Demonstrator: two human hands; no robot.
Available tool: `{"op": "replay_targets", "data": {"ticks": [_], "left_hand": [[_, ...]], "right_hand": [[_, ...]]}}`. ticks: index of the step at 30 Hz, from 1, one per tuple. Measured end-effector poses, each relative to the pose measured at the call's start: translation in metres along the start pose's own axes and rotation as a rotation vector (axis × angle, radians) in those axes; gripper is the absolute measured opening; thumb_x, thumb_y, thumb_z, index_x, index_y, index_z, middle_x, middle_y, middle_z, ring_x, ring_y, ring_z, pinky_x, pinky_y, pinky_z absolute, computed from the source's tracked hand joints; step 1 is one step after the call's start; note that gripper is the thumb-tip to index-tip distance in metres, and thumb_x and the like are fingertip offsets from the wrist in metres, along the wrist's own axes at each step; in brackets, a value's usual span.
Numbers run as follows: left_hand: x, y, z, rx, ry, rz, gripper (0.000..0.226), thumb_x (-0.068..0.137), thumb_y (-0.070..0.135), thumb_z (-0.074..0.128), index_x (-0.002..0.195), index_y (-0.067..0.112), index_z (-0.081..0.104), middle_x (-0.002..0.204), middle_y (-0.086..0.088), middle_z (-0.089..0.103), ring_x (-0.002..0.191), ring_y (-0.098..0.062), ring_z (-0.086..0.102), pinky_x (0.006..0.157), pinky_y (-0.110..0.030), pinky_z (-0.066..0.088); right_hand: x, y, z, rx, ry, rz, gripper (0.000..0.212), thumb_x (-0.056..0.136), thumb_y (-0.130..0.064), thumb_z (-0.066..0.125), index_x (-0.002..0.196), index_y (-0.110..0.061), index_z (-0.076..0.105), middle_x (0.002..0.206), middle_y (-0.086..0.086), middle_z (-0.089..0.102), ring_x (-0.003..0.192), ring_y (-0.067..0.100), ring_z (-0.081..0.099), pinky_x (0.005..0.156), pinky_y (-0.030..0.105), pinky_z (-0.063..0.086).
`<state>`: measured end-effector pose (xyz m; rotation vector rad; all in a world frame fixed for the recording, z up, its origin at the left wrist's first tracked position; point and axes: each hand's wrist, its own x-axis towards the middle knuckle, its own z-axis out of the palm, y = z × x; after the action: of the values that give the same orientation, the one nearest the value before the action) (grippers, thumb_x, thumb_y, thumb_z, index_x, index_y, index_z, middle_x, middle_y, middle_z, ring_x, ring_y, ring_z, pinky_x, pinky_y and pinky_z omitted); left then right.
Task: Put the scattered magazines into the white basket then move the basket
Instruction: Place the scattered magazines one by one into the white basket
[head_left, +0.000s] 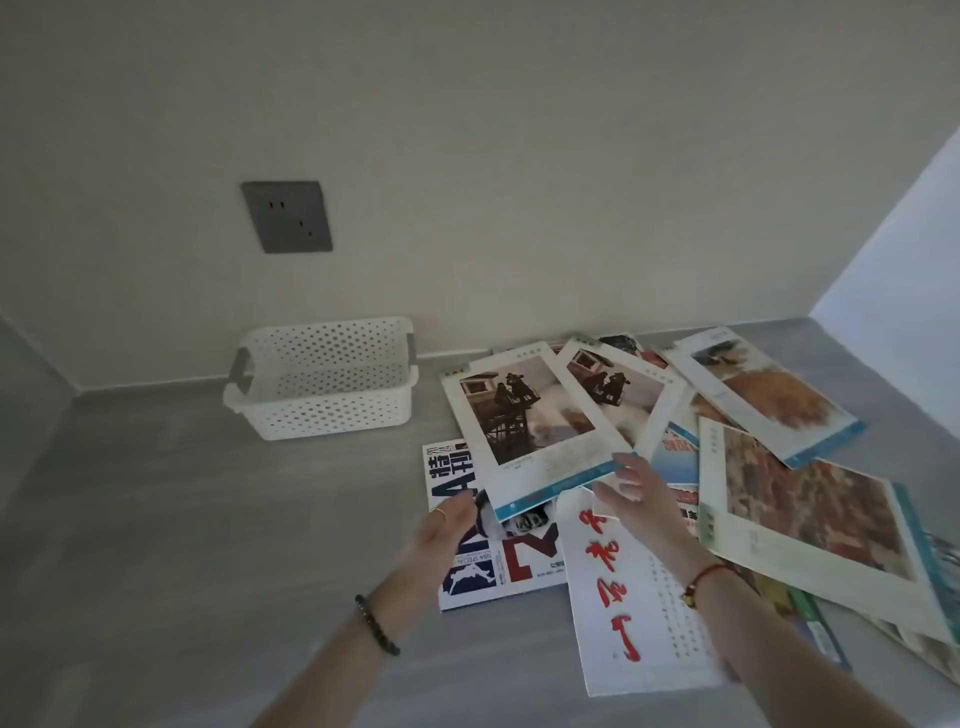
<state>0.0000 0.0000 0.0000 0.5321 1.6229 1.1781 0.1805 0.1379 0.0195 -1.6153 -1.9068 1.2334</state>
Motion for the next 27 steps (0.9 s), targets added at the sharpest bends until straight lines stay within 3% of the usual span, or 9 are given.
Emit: {"op": "replay_targets", "data": {"ticks": [4, 8, 12, 15, 19, 21, 23, 25, 27], "left_hand": [[0.036, 0.012, 0.009, -0.022, 0.026, -0.046, 0.033, 0.093, 0.029, 0.043, 0.125, 0.024, 0.047, 0.124, 0.007, 0.05, 0.121, -0.017, 0.042, 0.102, -0.033, 0.032], [0.065, 0.022, 0.021, -0.027, 0.064, -0.094, 0.043, 0.093, 0.032, 0.041, 0.135, 0.021, 0.038, 0.147, -0.003, 0.035, 0.134, -0.022, 0.032, 0.11, -0.039, 0.027], [0.081, 0.025, 0.031, -0.024, 0.056, -0.106, 0.049, 0.094, 0.04, 0.035, 0.139, 0.025, 0.027, 0.15, -0.003, 0.027, 0.137, -0.023, 0.026, 0.11, -0.038, 0.022], [0.086, 0.031, 0.04, -0.076, 0.039, -0.108, 0.046, 0.095, 0.035, 0.034, 0.139, 0.027, 0.024, 0.146, -0.002, 0.03, 0.125, -0.019, 0.036, 0.103, -0.032, 0.025], [0.09, 0.034, 0.045, 0.004, 0.034, -0.093, 0.052, 0.094, 0.038, 0.037, 0.141, 0.027, 0.019, 0.149, -0.002, 0.027, 0.126, -0.019, 0.038, 0.106, -0.034, 0.025], [0.09, 0.039, 0.047, 0.021, 0.023, -0.106, 0.058, 0.092, 0.043, 0.038, 0.143, 0.027, 0.015, 0.151, -0.004, 0.025, 0.113, -0.012, 0.047, 0.099, -0.028, 0.029], [0.089, 0.052, 0.051, -0.009, 0.021, -0.096, 0.063, 0.089, 0.047, 0.041, 0.143, 0.028, 0.016, 0.15, -0.004, 0.028, 0.108, -0.009, 0.05, 0.103, -0.026, 0.026], [0.087, 0.064, 0.055, -0.096, 0.017, -0.035, 0.069, 0.083, 0.052, 0.046, 0.142, 0.029, 0.018, 0.149, 0.0, 0.029, 0.129, -0.018, 0.038, 0.113, -0.035, 0.019], [0.076, 0.086, 0.06, -0.119, -0.04, 0.112, 0.071, 0.075, 0.065, 0.048, 0.137, 0.043, 0.022, 0.141, 0.01, 0.038, 0.125, -0.007, 0.04, 0.107, -0.03, 0.026]], "right_hand": [[0.047, -0.008, -0.004, -0.128, 0.023, -0.004, 0.049, 0.079, -0.018, 0.067, 0.122, -0.017, 0.042, 0.121, 0.009, 0.054, 0.112, 0.028, 0.053, 0.081, 0.038, 0.054], [0.092, -0.008, -0.002, -0.355, -0.072, 0.056, 0.061, 0.076, -0.028, 0.068, 0.126, -0.015, 0.035, 0.119, 0.011, 0.048, 0.106, 0.028, 0.047, 0.089, 0.043, 0.047], [0.127, -0.01, 0.009, -0.45, -0.067, 0.042, 0.066, 0.069, -0.028, 0.072, 0.122, -0.018, 0.034, 0.122, 0.01, 0.043, 0.111, 0.029, 0.042, 0.091, 0.043, 0.041], [0.147, -0.011, 0.014, -0.373, -0.133, 0.044, 0.058, 0.066, -0.028, 0.076, 0.112, -0.017, 0.043, 0.109, 0.005, 0.053, 0.106, 0.026, 0.05, 0.091, 0.04, 0.045], [0.148, -0.024, 0.006, -0.318, -0.243, 0.0, 0.017, 0.075, -0.023, 0.069, 0.083, -0.022, 0.054, 0.078, -0.005, 0.058, 0.079, 0.012, 0.059, 0.054, 0.015, 0.04], [0.135, -0.034, 0.004, -0.259, -0.183, -0.102, 0.01, 0.081, -0.019, 0.063, 0.088, -0.019, 0.055, 0.073, -0.006, 0.056, 0.063, 0.006, 0.054, 0.045, 0.011, 0.034], [0.113, -0.043, 0.004, -0.218, -0.099, -0.219, 0.017, 0.084, -0.015, 0.059, 0.1, -0.015, 0.055, 0.079, -0.005, 0.058, 0.065, 0.007, 0.056, 0.05, 0.01, 0.039], [0.083, -0.05, 0.007, -0.161, -0.026, -0.326, 0.02, 0.084, -0.011, 0.058, 0.103, -0.016, 0.055, 0.088, -0.003, 0.058, 0.072, 0.004, 0.056, 0.056, 0.008, 0.043], [0.046, -0.057, 0.011, -0.085, -0.003, -0.457, 0.021, 0.084, -0.007, 0.057, 0.097, -0.024, 0.056, 0.08, -0.008, 0.059, 0.066, 0.0, 0.056, 0.057, 0.004, 0.042]]}}
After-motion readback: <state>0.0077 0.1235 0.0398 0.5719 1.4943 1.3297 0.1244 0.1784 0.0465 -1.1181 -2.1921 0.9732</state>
